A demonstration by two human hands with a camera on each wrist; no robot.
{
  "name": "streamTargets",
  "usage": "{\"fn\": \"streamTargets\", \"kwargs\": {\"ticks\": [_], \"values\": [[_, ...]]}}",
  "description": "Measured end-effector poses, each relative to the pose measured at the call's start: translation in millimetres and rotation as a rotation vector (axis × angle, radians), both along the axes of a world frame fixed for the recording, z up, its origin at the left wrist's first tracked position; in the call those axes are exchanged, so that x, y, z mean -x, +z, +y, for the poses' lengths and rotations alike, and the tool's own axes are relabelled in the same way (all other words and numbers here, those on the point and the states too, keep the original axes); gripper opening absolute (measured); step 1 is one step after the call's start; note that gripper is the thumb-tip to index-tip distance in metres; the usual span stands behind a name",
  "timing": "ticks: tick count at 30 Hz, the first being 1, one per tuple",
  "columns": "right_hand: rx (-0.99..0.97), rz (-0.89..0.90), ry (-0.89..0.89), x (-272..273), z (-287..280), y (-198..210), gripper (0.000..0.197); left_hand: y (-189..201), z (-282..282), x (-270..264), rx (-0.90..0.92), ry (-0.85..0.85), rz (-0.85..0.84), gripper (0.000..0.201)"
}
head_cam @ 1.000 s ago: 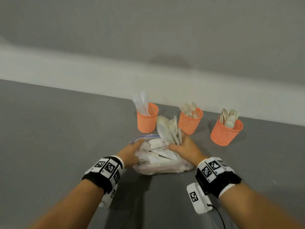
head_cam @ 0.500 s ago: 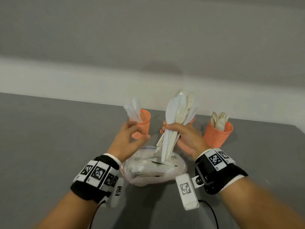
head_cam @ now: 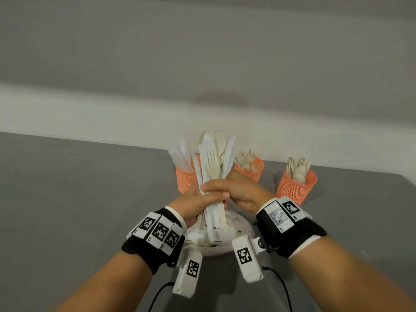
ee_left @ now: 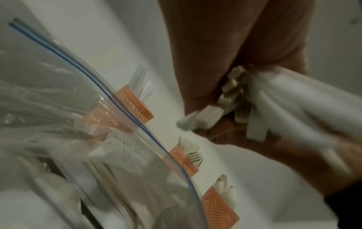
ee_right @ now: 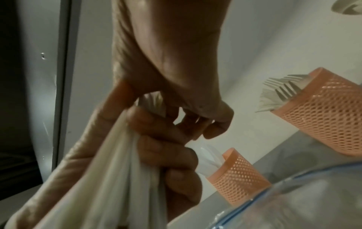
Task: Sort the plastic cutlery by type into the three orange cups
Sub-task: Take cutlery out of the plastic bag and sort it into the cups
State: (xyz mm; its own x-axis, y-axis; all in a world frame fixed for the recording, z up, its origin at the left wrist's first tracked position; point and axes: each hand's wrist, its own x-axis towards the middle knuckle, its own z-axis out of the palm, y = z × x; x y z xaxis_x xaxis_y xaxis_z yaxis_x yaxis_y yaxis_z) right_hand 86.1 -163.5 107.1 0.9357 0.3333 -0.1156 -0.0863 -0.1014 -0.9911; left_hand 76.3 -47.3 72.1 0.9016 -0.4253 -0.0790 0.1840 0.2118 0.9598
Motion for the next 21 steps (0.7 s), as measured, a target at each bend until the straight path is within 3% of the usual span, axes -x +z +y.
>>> {"fn": "streamTargets", "kwargs": {"ticks": [3,5,9,16,21], "values": [[0.025,-0.023,-0.014,-3.6,2.9,-0.8,0.023,0.0,-0.6,-1.7,0.018,0.098,-0.027,0.004],[0.004,-0.036,-0.033,-3.2,4.4,-3.8,0.016,1.1,2.4,-4.0,0.041,0.116,-0.010,0.014],[-0.114,-0.074,-0.203,-3.1,6.0,-13.2,0.034,0.9,12.6,-5.9,0.117,0.128,0.031,0.032],[0.057,-0.310,-0.462,-8.9,17.4,-24.3,0.018,-4.3,16.9,-7.5,0.145,0.163,0.019,0.041],[0.107,-0.407,-0.430,-9.9,25.5,-27.4,0.014,-4.4,22.4,-10.6,0.134,0.205,0.029,0.039]]}}
